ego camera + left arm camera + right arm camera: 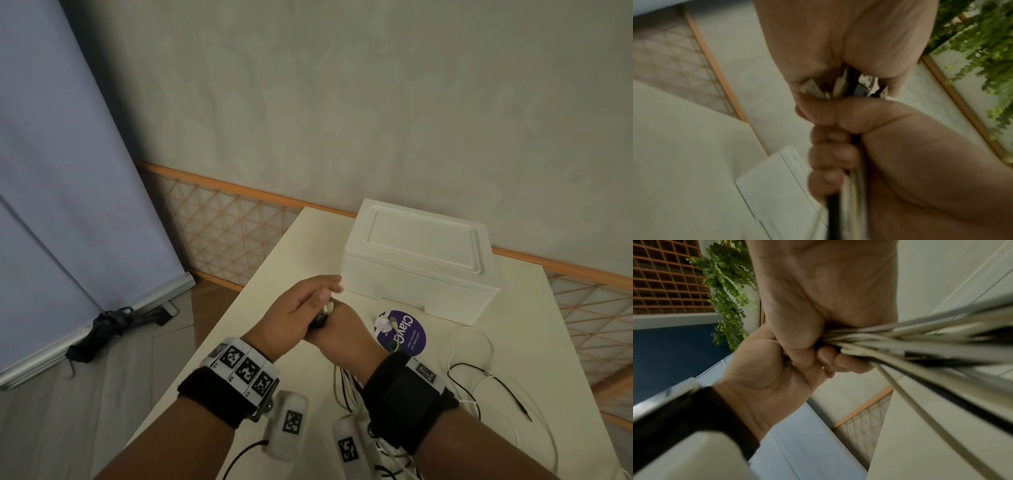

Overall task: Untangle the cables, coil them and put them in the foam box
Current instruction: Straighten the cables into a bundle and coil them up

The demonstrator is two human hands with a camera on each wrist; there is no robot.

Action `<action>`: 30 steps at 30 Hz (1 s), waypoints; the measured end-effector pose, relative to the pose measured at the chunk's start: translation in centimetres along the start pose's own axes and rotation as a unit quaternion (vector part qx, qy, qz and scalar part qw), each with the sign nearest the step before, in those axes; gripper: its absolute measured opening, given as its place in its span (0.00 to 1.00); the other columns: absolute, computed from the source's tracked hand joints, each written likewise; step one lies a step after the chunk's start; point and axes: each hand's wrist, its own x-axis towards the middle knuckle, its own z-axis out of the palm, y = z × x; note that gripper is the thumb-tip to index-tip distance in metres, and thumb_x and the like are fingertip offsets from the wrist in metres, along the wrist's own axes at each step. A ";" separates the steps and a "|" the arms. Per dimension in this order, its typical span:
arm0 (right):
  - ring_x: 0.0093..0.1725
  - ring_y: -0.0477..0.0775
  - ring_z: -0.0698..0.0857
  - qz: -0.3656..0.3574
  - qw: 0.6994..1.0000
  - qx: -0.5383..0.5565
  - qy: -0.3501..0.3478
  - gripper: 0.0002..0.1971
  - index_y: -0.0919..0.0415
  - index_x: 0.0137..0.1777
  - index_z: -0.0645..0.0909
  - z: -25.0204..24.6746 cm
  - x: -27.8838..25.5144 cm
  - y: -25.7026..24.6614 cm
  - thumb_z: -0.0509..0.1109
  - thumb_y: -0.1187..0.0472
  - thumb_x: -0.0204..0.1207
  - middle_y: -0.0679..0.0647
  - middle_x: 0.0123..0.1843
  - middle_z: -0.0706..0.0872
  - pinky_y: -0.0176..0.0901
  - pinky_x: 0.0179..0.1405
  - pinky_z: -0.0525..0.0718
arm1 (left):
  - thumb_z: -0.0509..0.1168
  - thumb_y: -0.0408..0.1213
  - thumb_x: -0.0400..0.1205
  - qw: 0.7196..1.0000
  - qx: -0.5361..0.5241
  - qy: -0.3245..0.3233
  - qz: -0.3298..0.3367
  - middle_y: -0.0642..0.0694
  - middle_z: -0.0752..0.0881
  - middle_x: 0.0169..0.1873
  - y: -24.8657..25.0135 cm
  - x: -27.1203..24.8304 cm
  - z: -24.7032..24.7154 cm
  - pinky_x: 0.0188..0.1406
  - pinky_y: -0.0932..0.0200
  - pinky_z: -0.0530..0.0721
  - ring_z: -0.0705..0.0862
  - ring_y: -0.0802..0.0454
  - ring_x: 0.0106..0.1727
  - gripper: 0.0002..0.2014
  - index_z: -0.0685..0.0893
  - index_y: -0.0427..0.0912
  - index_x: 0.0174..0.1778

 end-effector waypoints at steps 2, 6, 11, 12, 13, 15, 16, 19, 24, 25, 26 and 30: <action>0.37 0.48 0.84 0.005 1.000 0.025 0.009 0.02 0.57 0.40 0.81 -0.5 0.1 0.0 0.71 0.62 0.73 0.52 0.36 0.86 0.46 0.38 0.82 | 0.66 0.60 0.73 1.000 -0.013 -0.001 -0.022 0.52 0.80 0.67 -0.8 -0.1 -1.0 0.69 0.63 0.73 0.76 0.61 0.70 0.29 0.76 0.55 0.69; 0.28 0.35 0.80 0.043 0.990 0.106 0.078 0.03 0.54 0.38 0.85 -1.3 0.7 0.9 0.75 0.60 0.72 0.44 0.30 0.84 0.36 0.33 0.77 | 0.77 0.40 0.58 0.969 -0.198 0.112 -0.095 0.46 0.80 0.55 -3.2 -1.0 -0.6 0.60 0.52 0.77 0.78 0.46 0.60 0.31 0.73 0.47 0.56; 0.48 0.43 0.88 0.060 0.984 0.160 0.056 0.12 0.50 0.48 0.87 -0.5 0.8 1.4 0.79 0.48 0.67 0.48 0.46 0.91 0.41 0.52 0.85 | 0.67 0.27 0.69 0.987 -0.082 -0.040 -0.133 0.45 0.84 0.61 -3.0 -1.7 2.7 0.62 0.54 0.82 0.83 0.50 0.65 0.29 0.73 0.39 0.68; 0.49 0.46 0.89 0.060 0.985 0.149 0.065 0.23 0.53 0.50 0.86 -0.1 1.0 1.9 0.80 0.39 0.61 0.49 0.46 0.91 0.47 0.55 0.86 | 0.65 0.32 0.72 0.987 -0.046 -0.032 -0.147 0.43 0.83 0.61 -3.0 -1.3 3.5 0.63 0.58 0.79 0.82 0.51 0.66 0.26 0.73 0.38 0.68; 0.50 0.47 0.89 0.066 0.986 0.135 0.078 0.33 0.54 0.51 0.85 0.1 1.2 2.2 0.80 0.31 0.53 0.49 0.47 0.90 0.53 0.56 0.86 | 0.61 0.36 0.76 0.984 -0.035 -0.011 -0.176 0.39 0.81 0.63 -2.6 -1.2 4.3 0.65 0.61 0.75 0.79 0.50 0.68 0.24 0.71 0.35 0.68; 0.51 0.47 0.88 0.067 0.988 0.115 0.075 0.41 0.52 0.51 0.83 0.2 1.6 3.4 0.76 0.22 0.45 0.48 0.47 0.90 0.55 0.56 0.85 | 0.54 0.34 0.87 0.976 -0.094 0.005 -0.195 0.34 0.76 0.65 -2.7 -1.8 4.5 0.67 0.63 0.72 0.79 0.52 0.69 0.22 0.63 0.23 0.73; 0.52 0.48 0.88 0.060 0.990 0.112 0.067 0.40 0.50 0.50 0.84 0.2 1.7 3.5 0.75 0.22 0.45 0.48 0.48 0.89 0.55 0.57 0.85 | 0.57 0.32 0.87 0.976 -0.098 0.020 -0.193 0.33 0.76 0.65 -2.7 -1.8 4.6 0.68 0.63 0.70 0.79 0.53 0.68 0.24 0.60 0.19 0.73; 0.55 0.49 0.88 0.035 0.990 0.132 0.031 0.27 0.45 0.48 0.86 -0.8 1.0 2.3 0.81 0.34 0.51 0.50 0.51 0.90 0.54 0.61 0.83 | 0.76 0.49 0.71 0.967 -0.083 0.047 -0.236 0.46 0.81 0.57 -1.8 -1.0 4.9 0.66 0.52 0.78 0.81 0.53 0.57 0.44 0.66 0.23 0.74; 0.58 0.50 0.86 -0.030 0.971 0.238 -0.007 0.39 0.49 0.63 0.75 -3.1 0.3 1.5 0.86 0.55 0.49 0.52 0.59 0.84 0.51 0.62 0.83 | 0.58 0.49 0.74 0.974 -0.022 0.069 -0.216 0.46 0.78 0.26 -1.1 -0.7 5.6 0.31 0.58 0.77 0.79 0.54 0.32 0.18 0.83 0.36 0.42; 0.59 0.48 0.84 -0.055 0.970 0.239 -0.005 0.43 0.46 0.67 0.72 -3.6 0.1 1.3 0.85 0.53 0.49 0.51 0.62 0.82 0.46 0.61 0.83 | 0.60 0.46 0.75 0.975 -0.031 0.079 -0.208 0.44 0.77 0.21 -0.9 -0.6 5.7 0.26 0.56 0.74 0.77 0.53 0.24 0.16 0.82 0.35 0.37; 0.61 0.49 0.83 -0.073 0.967 0.243 -0.006 0.43 0.45 0.69 0.71 -3.9 0.1 1.1 0.84 0.50 0.51 0.50 0.65 0.80 0.44 0.61 0.83 | 0.63 0.40 0.76 0.974 -0.046 0.087 -0.203 0.46 0.77 0.18 -0.5 -0.6 5.7 0.22 0.59 0.72 0.74 0.53 0.19 0.10 0.82 0.36 0.36; 0.64 0.45 0.82 -0.093 0.975 0.203 0.014 0.32 0.46 0.67 0.78 -3.8 -0.3 0.1 0.64 0.28 0.69 0.48 0.65 0.83 0.36 0.65 0.78 | 0.67 0.28 0.70 0.982 -0.033 0.051 -0.177 0.52 0.77 0.14 0.0 -1.0 5.0 0.18 0.65 0.72 0.74 0.58 0.17 0.12 0.79 0.46 0.22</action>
